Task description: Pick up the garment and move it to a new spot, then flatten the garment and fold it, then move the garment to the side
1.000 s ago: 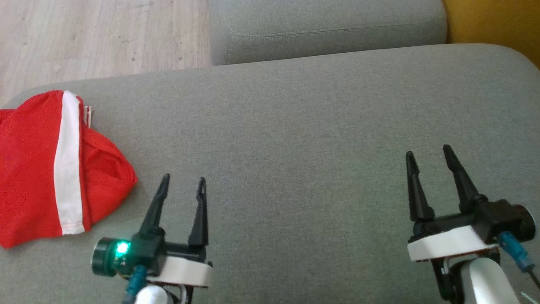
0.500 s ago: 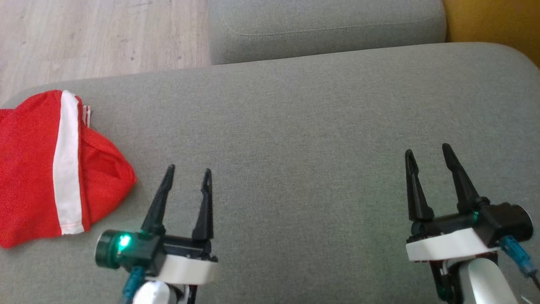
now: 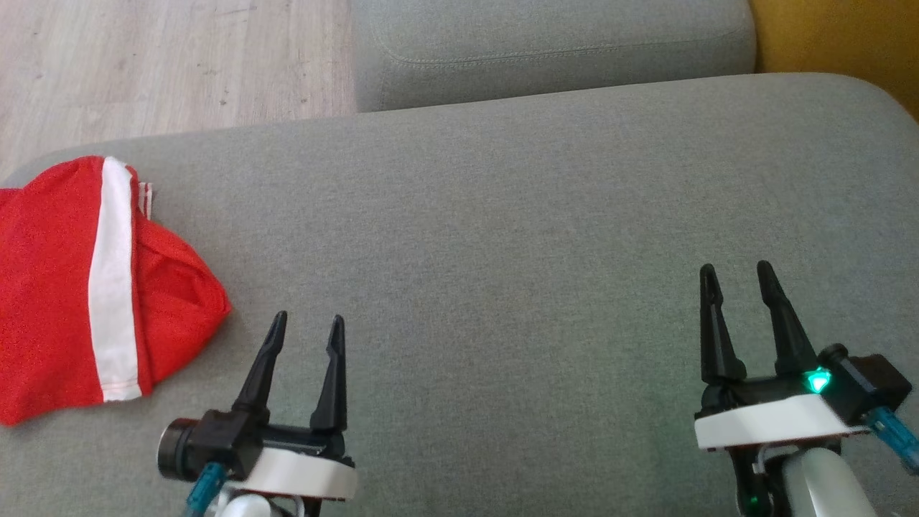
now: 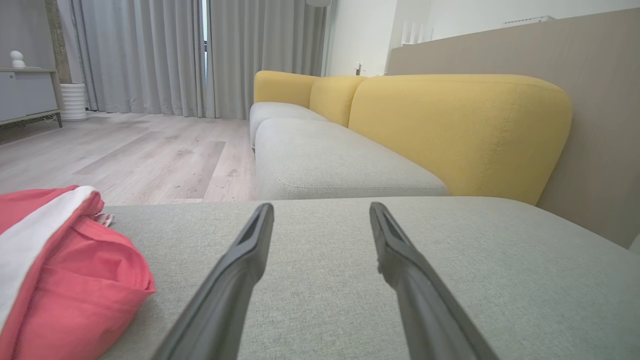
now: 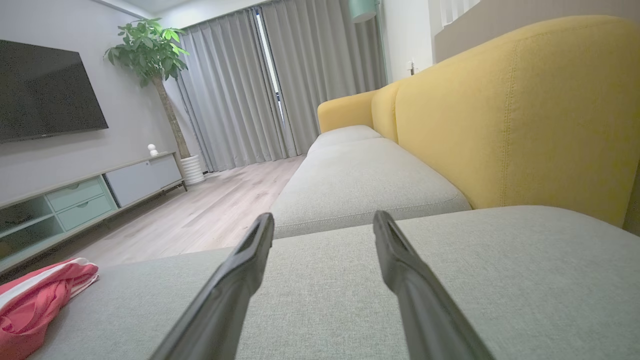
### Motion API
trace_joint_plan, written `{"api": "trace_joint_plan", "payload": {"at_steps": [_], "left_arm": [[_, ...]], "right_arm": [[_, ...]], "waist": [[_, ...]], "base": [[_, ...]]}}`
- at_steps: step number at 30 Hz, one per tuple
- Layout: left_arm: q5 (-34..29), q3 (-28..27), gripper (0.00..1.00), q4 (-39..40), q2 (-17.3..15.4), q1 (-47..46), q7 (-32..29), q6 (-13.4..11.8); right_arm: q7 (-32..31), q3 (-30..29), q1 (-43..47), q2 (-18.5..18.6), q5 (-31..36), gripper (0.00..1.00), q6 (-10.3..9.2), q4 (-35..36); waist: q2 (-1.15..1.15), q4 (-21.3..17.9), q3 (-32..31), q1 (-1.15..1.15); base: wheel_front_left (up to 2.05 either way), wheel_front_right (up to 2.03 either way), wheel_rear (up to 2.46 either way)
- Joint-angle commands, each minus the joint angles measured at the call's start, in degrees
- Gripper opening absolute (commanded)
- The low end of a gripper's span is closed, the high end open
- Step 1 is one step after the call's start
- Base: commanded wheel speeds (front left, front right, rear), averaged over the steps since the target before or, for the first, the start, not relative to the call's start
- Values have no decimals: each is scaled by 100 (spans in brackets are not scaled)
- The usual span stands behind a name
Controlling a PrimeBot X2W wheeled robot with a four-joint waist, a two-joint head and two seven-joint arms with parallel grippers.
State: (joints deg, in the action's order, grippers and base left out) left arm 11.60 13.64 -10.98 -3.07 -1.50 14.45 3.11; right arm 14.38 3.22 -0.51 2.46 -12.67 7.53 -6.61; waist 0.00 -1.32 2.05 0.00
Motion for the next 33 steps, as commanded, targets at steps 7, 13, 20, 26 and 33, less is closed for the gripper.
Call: {"api": "trace_joint_plan", "payload": {"at_steps": [7,13,20,26,33], "left_arm": [[-23,-264,100,-6,17,-187,55,62],[71,-230,100,28,18,-182,55,20],[125,-224,100,18,19,-182,55,-26],[126,-239,100,-16,19,-145,55,-59],[63,-343,100,-44,19,-58,55,-102]], "right_arm": [[62,175,-149,42,-184,100,-4,76],[62,138,-151,42,-167,100,-4,78],[62,255,-114,42,-120,100,-4,72],[62,434,-54,42,-111,100,-4,50],[62,717,4,42,-138,100,-4,-2]], "waist": [[0,-16,-34,0],[0,0,-45,0],[0,244,-79,0],[0,617,-134,0],[0,1256,-217,0]], "base": [[0,0,0],[0,0,0],[0,0,0],[0,0,0],[0,0,0]]}}
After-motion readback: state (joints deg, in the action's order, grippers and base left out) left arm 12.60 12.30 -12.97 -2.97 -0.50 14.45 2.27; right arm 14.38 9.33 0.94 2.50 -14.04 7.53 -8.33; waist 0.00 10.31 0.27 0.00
